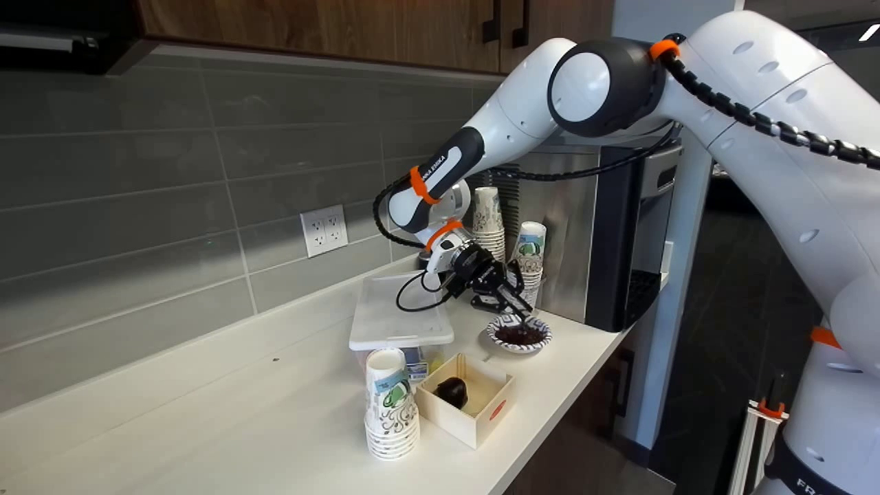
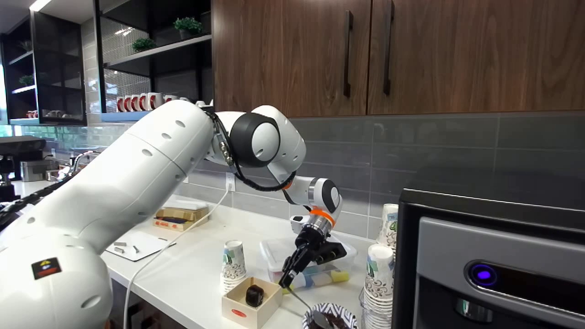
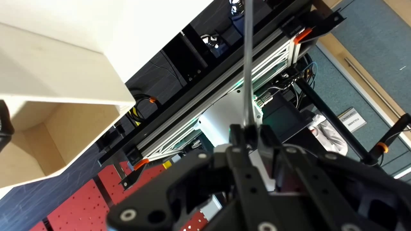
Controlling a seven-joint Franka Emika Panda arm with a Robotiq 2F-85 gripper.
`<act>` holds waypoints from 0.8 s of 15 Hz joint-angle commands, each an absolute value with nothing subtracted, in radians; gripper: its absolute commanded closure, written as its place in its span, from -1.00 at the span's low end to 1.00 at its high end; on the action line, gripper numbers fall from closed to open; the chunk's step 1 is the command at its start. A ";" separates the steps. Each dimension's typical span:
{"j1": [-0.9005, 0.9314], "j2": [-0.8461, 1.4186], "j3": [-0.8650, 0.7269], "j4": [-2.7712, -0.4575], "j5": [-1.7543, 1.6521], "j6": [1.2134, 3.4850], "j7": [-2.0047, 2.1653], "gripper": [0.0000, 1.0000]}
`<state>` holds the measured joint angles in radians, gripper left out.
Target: Use the silver spatula to stir the contents of the white plate on the right
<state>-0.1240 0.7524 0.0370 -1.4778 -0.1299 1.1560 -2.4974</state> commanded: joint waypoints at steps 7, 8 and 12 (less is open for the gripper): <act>-0.139 0.801 0.038 -1.465 -0.147 1.193 -2.493 -0.93; -0.141 0.800 0.038 -1.468 -0.147 1.194 -2.494 -1.00; -0.144 0.799 0.037 -1.470 -0.146 1.199 -2.502 -1.00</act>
